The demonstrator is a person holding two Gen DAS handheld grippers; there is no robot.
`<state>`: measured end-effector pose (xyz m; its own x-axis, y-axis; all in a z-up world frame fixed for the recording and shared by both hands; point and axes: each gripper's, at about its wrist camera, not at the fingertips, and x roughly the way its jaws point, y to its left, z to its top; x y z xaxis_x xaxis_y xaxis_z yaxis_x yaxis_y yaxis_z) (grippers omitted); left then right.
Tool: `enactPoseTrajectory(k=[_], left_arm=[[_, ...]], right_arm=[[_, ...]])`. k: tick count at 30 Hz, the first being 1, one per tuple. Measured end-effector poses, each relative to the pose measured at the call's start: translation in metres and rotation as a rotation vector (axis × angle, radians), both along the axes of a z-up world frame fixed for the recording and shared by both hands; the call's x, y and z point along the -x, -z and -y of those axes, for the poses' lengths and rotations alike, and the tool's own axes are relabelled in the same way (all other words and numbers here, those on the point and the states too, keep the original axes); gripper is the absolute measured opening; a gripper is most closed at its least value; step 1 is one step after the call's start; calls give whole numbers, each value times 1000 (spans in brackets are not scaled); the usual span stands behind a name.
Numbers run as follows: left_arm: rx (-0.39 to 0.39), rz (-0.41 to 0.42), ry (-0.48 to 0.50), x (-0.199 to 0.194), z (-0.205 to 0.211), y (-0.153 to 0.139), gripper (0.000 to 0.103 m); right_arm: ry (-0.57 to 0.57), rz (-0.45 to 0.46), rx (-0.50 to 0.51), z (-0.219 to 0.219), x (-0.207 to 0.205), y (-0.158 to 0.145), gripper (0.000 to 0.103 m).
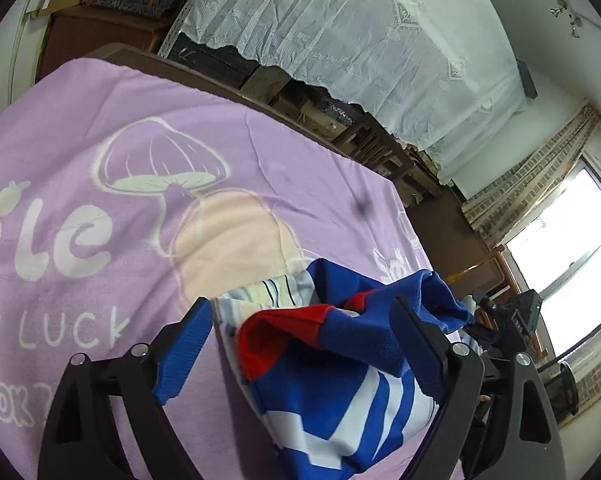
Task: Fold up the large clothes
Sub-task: 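Lay the folded hem over the hood and open both grippers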
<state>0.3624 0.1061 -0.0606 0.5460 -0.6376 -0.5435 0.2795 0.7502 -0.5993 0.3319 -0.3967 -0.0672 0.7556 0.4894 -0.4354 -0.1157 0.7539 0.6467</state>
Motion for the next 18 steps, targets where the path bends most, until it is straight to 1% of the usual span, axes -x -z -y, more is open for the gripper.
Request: enactPoseTrajectory(k=[2,3,5,6,7,10,11,12,14,15,16,17,18], left_arm=[[4,22,23,3,-11,-4,89],[2,26,48,5,-17,-5,89],[-16,30,107,7,-18,-6,89],[-45,27,150,10,-14,-5,90],[-86,29,193,14,-6,-4,90],[-206,58,296,24,25,3,91],[-243,64,324,27,36,6,91],[-298,75,328,29,49,10,91],[-379,92,253,23,65,14,91],[-407,87,179,15,69,15,91],[-412,70,112,7,69,15,91],[-391,40,59,-1,66,16,91],[-320,-12,10,-9,54,18,91]], right_arm=[[-16,-11,58,-4,2,-1,74],[-24,-10,71,-4,4,-2,73],[-75,-7,108,-6,11,-7,72],[-105,-11,135,-9,15,-7,72],[-150,-19,186,-16,21,-7,72],[-225,-39,318,-43,24,1,73],[-249,-48,348,-53,22,4,73],[-251,-47,371,-58,21,5,73],[-188,-10,459,-72,12,3,72],[-121,16,491,-76,5,0,72],[-72,27,489,-74,0,-1,72],[-18,31,459,-69,-5,-3,72],[23,25,405,-61,-9,-3,72]])
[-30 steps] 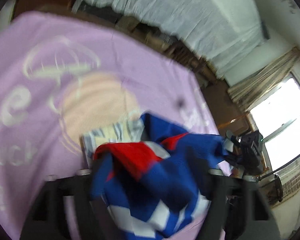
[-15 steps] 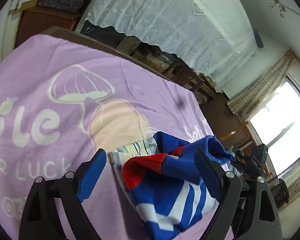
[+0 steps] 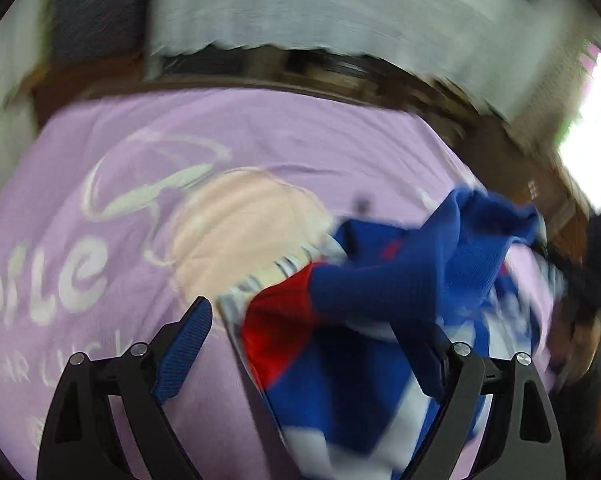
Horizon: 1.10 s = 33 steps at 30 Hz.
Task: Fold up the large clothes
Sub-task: 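Lay the folded hem over the hood and open both grippers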
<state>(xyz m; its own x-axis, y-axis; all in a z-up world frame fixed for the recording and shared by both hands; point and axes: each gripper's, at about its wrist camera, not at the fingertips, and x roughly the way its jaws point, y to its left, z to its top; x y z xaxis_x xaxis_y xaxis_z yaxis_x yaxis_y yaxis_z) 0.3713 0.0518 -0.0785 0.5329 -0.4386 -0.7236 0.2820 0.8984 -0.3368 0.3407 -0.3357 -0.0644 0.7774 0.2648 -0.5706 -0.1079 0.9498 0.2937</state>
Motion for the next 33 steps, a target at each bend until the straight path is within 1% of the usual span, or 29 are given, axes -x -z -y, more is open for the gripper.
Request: enactPoseTrajectory(k=[2,3,5,7,9,12,14,16,19,23,24,25,26,28,29,31,33], left_arm=[[134,-46,-60,-5,-22,2,91],[194,-53,-80,-5,-34,1,91],[248,-42,-93,-3,-50,-2,91],[261,-41,-96,-3,-55,-4,91],[258,-56,-86,-7,-50,-3,91],[225,-96,-88,-21,-34,-2,91],[211,-127,-90,-30,-25,0,91],[202,-147,-80,-44,-14,3,91],[158,-146,-86,-56,3,10,91],[85,-123,-103,-62,15,23,90],[72,-119,-105,-62,16,27,90],[62,-114,-108,-62,16,30,90],[37,-82,-112,-59,17,30,92],[-40,-57,-140,-56,19,30,92],[-73,-41,-155,-54,20,30,92],[-93,-32,-163,-53,20,30,92],[-119,-31,-166,-54,21,33,92]], right_arm=[[54,-20,-147,26,-3,7,72],[63,-28,-194,36,-3,10,72],[56,-45,-258,50,-3,15,73],[48,-58,-308,55,-4,19,73],[25,-59,-317,52,-5,19,73],[5,-50,-256,37,-7,13,73],[8,-76,-216,25,-19,12,73],[3,-116,-205,18,-36,13,76],[6,-169,-205,9,-61,19,76],[17,-240,-222,0,-82,40,76],[7,-256,-224,-2,-85,47,67],[-16,-264,-227,-5,-86,53,48],[-29,-256,-224,-8,-84,52,39],[-20,-197,-193,-10,-76,41,12],[-9,-163,-173,-9,-71,33,12],[20,-111,-150,-4,-61,20,12],[51,-95,-133,0,-57,16,12]])
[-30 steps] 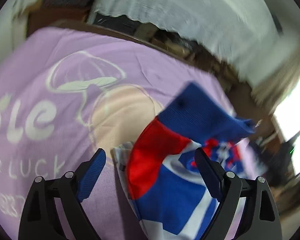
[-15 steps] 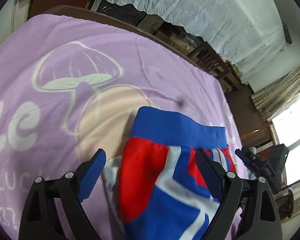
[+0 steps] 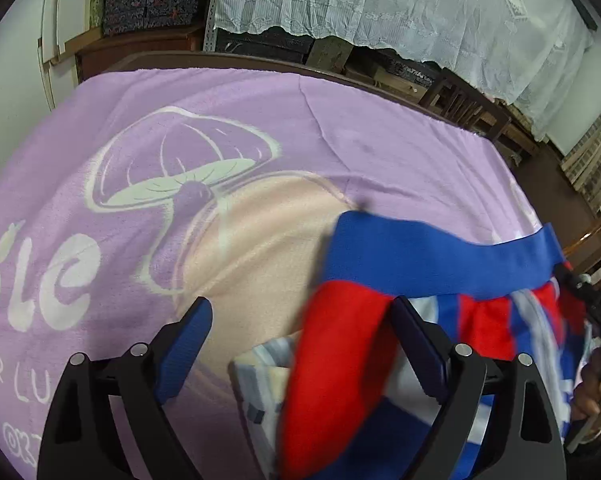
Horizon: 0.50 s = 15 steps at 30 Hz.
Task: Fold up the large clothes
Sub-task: 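Lay the folded hem over the hood and open both grippers, then press and smooth the folded hoodie bundle with both grippers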
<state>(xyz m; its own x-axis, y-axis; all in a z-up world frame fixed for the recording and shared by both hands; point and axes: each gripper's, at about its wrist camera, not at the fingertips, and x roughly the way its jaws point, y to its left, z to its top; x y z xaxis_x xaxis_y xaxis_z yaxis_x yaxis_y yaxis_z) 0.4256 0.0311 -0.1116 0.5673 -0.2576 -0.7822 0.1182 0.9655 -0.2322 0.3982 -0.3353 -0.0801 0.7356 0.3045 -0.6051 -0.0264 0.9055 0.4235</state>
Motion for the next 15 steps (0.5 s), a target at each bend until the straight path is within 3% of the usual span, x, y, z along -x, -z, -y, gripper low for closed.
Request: enactPoseTrajectory(k=[2,4,8,10,11,15], left_arm=[[-47,18,-1,0,6,2,94],[-121,24,9,0,15,4,95],[-108,21,-12,-1,9,3,96],[-105,18,-43,0,3,-3,95],[-104,41,-61,5,-1,-12,93],[-33,144,-39,31,0,-60,94]], right_arm=[[11,-34,46,-3,-6,9,12],[26,-135,56,-5,-21,33,12],[30,-155,-38,11,-23,40,16],[50,-142,-45,15,-15,36,34],[67,-123,-35,18,-10,32,38],[105,41,77,9,23,-17,38]])
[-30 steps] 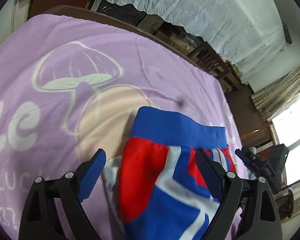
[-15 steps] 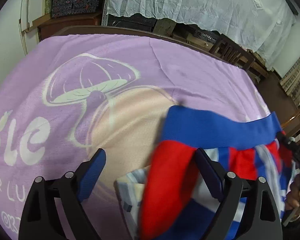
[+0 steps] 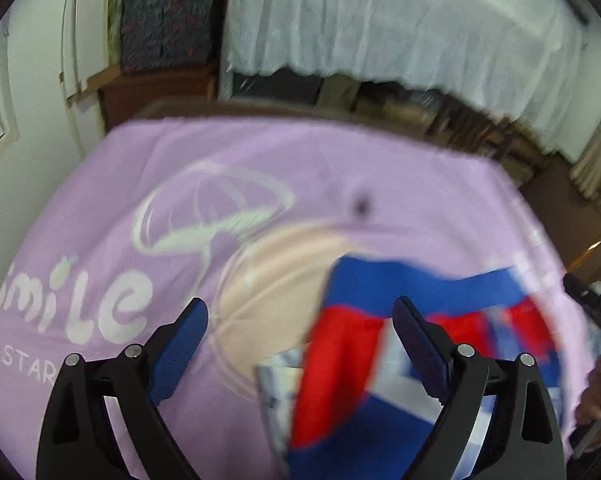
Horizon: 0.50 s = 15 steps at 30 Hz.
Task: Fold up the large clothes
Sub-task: 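Press and smooth the folded hoodie bundle with both grippers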
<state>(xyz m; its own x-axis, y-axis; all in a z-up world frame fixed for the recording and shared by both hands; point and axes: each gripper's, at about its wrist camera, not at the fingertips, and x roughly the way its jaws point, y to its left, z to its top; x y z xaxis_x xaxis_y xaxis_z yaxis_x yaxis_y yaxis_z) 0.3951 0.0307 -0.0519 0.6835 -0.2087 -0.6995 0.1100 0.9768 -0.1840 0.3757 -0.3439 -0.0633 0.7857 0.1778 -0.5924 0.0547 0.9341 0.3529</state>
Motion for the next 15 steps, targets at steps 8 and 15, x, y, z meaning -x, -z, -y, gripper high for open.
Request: enactPoseTrajectory(k=[8,15], left_arm=[[-10,72,133,69,43,-34,94],[-57,0,204,95,62,14,94]], right_arm=[[-229,79,9,-79,61,-43,38],[-340,-19,-74,-114,82,-8,38]])
